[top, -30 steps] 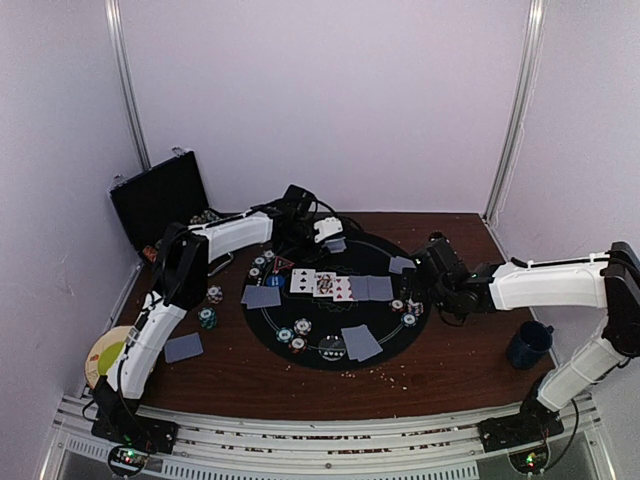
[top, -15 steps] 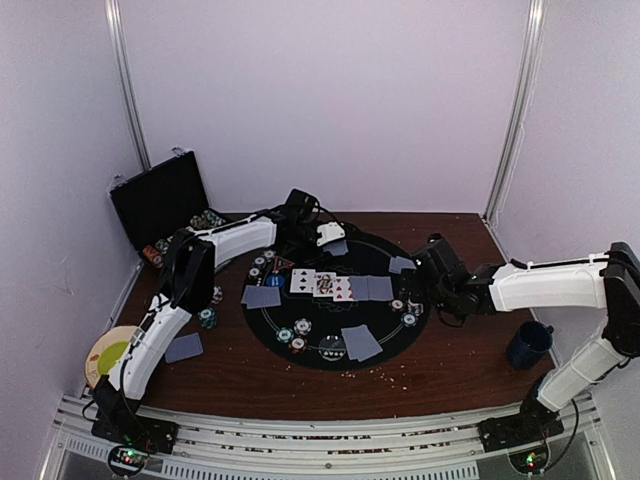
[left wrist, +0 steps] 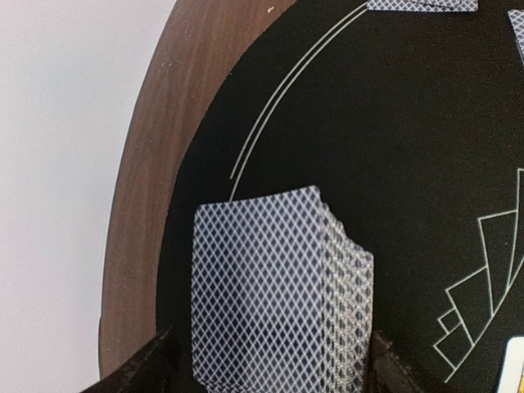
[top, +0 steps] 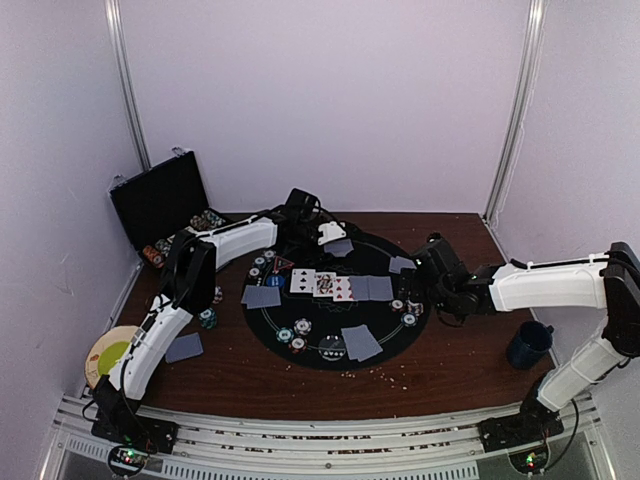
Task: Distribute texas hold em gaming equipment
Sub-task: Place the poker card on the poker table mat.
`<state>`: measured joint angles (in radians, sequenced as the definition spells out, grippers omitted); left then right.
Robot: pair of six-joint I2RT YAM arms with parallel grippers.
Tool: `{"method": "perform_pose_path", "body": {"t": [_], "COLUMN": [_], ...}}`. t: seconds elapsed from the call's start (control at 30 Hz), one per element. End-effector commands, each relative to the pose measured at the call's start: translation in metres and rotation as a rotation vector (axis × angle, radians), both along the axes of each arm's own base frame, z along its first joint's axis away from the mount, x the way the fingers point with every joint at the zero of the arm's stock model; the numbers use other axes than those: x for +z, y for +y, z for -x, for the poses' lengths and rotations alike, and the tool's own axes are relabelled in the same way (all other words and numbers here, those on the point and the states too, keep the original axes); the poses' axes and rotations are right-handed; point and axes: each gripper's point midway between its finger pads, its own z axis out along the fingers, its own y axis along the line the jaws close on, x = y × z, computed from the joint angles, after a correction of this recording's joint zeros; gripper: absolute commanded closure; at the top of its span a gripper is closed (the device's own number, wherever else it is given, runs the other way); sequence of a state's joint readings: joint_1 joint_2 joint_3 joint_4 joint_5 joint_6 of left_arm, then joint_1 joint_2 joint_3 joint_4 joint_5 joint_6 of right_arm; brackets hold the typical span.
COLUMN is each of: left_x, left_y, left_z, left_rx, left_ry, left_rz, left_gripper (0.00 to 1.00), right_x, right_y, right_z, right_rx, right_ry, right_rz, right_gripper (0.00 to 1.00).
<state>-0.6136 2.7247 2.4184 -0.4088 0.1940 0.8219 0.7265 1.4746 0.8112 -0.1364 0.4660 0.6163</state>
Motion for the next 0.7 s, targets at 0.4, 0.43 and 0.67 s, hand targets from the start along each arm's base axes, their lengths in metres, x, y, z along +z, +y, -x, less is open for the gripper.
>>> {"method": "perform_pose_path", "body": {"t": [0.4, 0.43, 0.67], "left_x": [-0.009, -0.007, 0.01], "left_y": [0.003, 0.004, 0.009], "left_z": [0.007, 0.008, 0.018], "left_rx": [0.043, 0.048, 0.055], "left_ry": [0.018, 0.019, 0.04], "left_rz": [-0.031, -0.031, -0.034], "left_gripper": [0.04, 0.02, 0.02], "right_x": [0.007, 0.007, 0.007], "right_y": [-0.001, -0.001, 0.0], "right_z": [-0.001, -0.001, 0.0], "right_rx": [-0.003, -0.002, 0.004], "right_ry": [-0.025, -0.024, -0.023], "right_rz": [-0.027, -0.027, -0.032], "right_gripper": [0.01, 0.01, 0.01]}}
